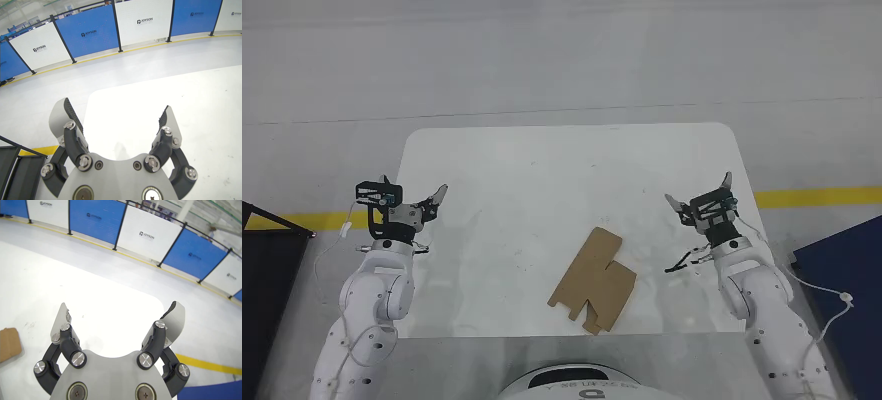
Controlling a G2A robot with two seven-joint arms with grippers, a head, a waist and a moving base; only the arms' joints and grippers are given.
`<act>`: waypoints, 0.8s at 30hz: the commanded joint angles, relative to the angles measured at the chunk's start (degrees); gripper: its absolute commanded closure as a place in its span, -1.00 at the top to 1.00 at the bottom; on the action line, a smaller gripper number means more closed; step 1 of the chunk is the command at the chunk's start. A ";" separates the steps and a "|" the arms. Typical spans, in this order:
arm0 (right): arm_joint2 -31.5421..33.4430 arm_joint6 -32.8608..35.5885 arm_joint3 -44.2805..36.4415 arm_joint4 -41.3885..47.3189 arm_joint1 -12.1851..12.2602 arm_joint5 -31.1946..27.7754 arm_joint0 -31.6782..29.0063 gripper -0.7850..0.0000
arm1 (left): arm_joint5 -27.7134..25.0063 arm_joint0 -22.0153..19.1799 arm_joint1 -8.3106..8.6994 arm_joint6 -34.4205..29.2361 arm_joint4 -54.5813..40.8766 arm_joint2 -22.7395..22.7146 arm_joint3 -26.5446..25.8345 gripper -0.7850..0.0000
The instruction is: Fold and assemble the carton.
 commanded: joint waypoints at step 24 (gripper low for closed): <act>3.55 -19.70 -5.97 -54.57 3.52 5.14 -13.47 1.00 | 0.00 0.00 0.00 0.00 0.00 0.00 0.00 1.00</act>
